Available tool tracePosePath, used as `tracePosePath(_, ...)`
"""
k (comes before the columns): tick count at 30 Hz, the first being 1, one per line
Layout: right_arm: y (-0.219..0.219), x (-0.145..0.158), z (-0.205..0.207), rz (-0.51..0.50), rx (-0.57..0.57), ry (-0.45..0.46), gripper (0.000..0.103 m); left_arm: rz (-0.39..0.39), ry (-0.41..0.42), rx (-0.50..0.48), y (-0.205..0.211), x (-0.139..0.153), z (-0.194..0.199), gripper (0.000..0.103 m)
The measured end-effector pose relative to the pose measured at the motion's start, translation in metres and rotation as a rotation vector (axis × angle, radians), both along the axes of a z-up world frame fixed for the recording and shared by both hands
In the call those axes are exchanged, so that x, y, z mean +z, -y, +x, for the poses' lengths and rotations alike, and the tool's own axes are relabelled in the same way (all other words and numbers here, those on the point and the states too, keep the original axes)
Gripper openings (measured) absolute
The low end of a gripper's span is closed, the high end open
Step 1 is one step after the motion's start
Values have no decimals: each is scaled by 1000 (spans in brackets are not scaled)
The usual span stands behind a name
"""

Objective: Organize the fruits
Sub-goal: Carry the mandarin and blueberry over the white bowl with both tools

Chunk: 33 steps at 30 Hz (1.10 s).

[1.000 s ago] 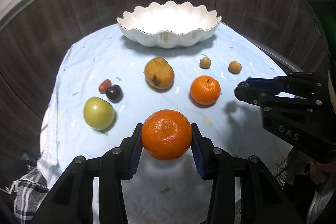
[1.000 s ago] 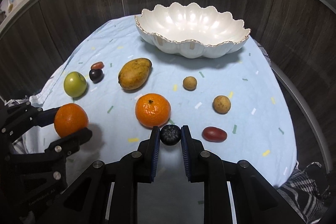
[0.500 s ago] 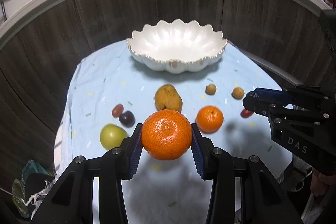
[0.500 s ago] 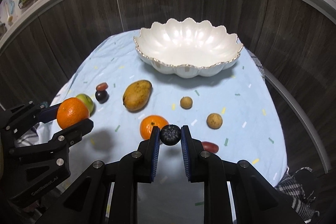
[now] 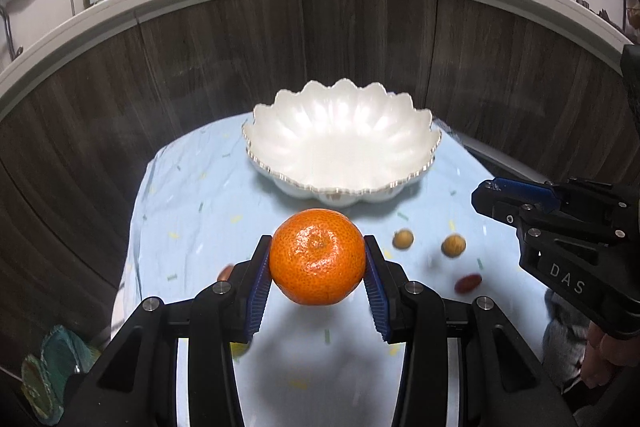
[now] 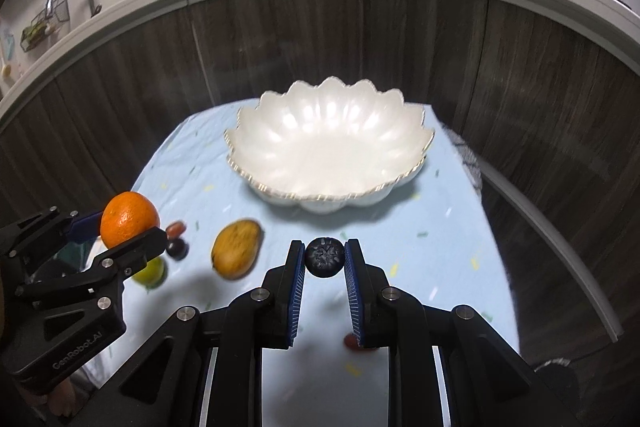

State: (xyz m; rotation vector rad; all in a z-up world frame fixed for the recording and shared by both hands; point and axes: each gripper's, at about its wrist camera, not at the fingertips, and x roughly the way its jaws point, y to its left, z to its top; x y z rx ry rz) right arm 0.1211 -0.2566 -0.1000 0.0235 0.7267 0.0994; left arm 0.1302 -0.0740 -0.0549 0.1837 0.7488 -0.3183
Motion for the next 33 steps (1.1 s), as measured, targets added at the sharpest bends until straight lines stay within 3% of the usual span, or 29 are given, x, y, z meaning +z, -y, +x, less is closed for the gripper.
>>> tracePosePath(19,30,26,60,6,-61,51,21,-19,45,-1,21,29,66,43)
tracePosePath(33,44,29,100,3,-86,52,21,-30,-13,20,32,17,116,43)
